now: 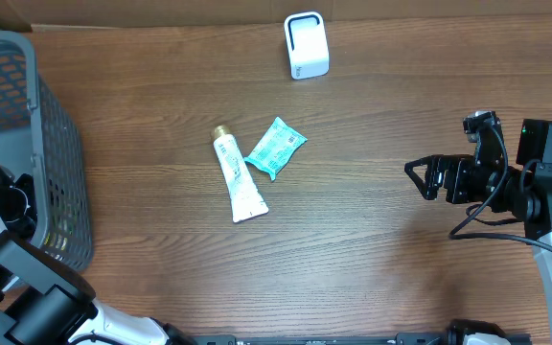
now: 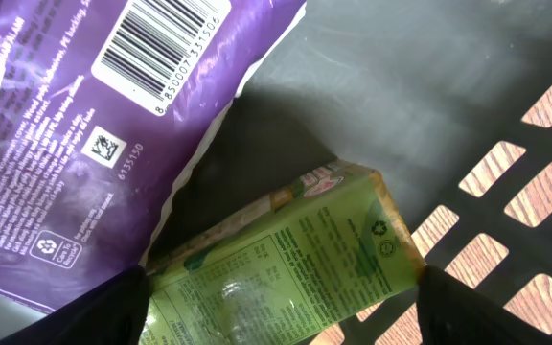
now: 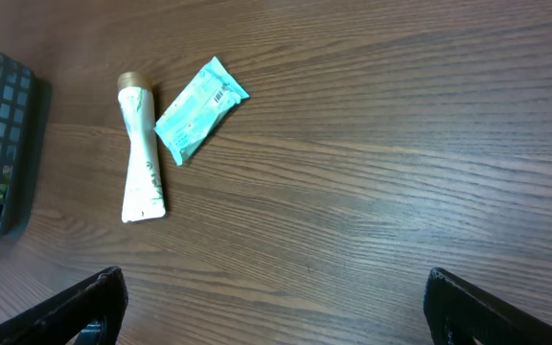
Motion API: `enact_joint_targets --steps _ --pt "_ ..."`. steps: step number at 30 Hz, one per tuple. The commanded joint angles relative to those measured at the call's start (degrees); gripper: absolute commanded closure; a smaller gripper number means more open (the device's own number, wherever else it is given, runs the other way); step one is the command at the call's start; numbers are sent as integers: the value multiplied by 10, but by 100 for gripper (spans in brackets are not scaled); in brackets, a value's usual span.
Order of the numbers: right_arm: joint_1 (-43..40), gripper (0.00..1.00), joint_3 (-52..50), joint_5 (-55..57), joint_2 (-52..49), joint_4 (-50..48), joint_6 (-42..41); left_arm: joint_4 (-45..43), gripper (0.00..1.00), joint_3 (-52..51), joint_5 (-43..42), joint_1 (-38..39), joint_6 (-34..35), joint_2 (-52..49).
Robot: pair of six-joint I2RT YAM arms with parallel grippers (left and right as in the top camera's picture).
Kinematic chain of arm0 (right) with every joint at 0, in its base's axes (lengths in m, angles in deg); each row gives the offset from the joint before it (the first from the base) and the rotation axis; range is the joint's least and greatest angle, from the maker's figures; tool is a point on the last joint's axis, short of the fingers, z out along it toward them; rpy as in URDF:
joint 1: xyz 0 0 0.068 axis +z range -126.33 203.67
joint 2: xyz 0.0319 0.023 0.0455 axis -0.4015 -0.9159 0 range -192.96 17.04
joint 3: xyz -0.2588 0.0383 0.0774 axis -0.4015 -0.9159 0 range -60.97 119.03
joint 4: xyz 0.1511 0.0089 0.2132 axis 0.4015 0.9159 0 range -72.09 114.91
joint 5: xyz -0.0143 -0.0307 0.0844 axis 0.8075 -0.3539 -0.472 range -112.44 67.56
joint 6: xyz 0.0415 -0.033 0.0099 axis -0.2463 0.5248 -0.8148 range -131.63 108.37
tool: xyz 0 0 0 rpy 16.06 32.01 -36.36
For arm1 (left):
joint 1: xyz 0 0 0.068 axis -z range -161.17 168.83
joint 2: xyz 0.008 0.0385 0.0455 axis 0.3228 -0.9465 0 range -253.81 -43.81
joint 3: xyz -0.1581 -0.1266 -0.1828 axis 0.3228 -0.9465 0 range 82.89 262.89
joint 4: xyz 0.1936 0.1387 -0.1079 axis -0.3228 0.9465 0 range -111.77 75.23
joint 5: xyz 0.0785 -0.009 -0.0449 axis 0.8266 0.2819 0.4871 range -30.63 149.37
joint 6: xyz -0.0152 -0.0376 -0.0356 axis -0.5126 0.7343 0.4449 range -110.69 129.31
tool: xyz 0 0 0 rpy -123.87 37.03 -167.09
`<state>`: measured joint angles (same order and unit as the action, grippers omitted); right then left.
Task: Scan the item barcode
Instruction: 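Grasp the green tea carton with the left gripper inside the basket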
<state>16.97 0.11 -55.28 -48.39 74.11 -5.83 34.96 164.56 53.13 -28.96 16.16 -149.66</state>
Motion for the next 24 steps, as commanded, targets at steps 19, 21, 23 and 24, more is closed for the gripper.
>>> enact_joint_targets --steps 19,21,23,24 --pt "3 0 11 -9 2 -3 3 -8 14 -3 5 13 -78 -24" --pt "3 0 11 -9 2 -4 3 -2 15 -6 5 13 -78 -24" --pt "3 0 11 -9 2 -4 2 5 18 -13 5 13 -78 -24" --pt "3 0 11 -9 2 -4 2 7 20 -18 9 13 -78 -24"
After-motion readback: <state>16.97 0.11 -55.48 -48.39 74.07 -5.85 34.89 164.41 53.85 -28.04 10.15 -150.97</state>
